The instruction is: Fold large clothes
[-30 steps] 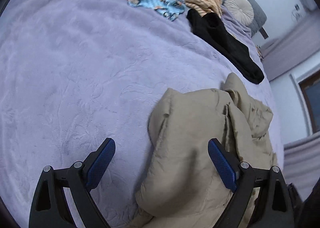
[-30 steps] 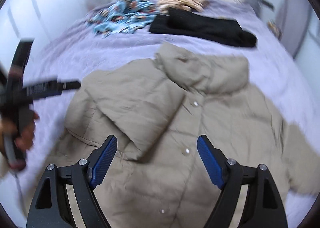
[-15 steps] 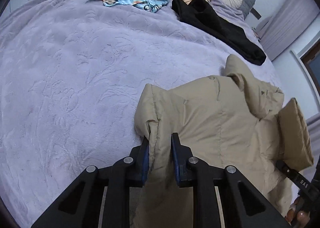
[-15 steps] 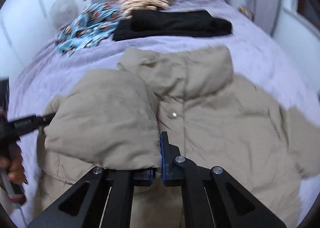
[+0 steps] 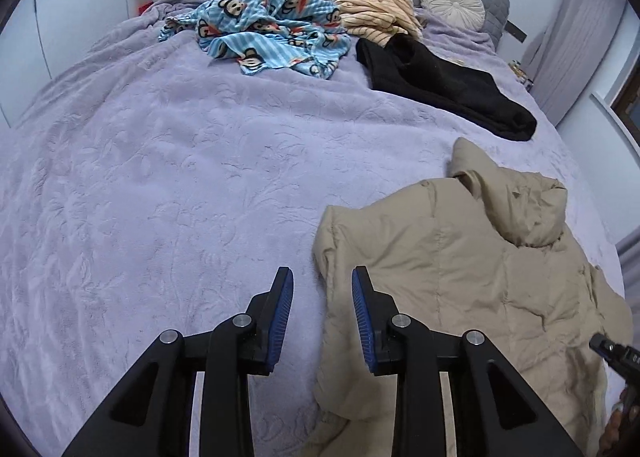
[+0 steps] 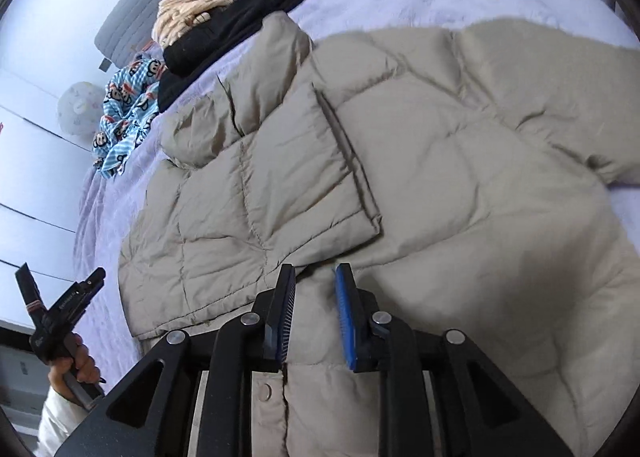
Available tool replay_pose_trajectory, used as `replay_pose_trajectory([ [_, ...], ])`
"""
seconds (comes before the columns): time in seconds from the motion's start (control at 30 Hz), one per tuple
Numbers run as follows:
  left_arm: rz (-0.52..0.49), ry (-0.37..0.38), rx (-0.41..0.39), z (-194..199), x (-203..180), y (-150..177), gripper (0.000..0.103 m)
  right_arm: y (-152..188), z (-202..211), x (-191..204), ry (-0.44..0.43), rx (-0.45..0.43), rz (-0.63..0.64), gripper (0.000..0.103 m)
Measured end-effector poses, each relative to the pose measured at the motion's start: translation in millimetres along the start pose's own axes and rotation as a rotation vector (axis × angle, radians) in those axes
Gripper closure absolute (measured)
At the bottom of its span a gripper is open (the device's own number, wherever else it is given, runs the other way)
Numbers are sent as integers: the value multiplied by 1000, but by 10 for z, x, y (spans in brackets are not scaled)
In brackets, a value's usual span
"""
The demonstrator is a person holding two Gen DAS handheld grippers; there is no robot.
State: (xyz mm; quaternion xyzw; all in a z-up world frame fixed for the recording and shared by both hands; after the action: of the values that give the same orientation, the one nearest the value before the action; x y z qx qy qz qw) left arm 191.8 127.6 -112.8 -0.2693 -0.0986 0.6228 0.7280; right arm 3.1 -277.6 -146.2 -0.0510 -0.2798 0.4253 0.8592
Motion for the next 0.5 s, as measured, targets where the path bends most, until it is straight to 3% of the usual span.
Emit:
replay_pose_trajectory([
  [0.1,-34,21,58,-125,-187,165,71,-153,91,144,-21,-36,92,80],
  [0.23,-41,-65,136,-545,-259,463,71,-322,-232,289,-26,-13,140,80],
  [0.37,-12,-63,130,-647,-176,552,70,-236,-589,177,26,60,132,85],
  [0.5,-42,-103,149,-584,-211,510,70,-170,-476,-18,8,56,110,87],
])
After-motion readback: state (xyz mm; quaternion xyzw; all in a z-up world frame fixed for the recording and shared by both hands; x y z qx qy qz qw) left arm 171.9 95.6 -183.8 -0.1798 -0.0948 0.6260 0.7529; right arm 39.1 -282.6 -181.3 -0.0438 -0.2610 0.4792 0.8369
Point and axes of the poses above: each gripper's, at about its wrist camera, not at the fingertips, and z roughly against the way its jaws point, x to its left, y to its underside, the point moved 2 cm from there along -z, roughly the way its jaws point, and after that the axes turned 1 degree about -z, right-handed, at the moved point
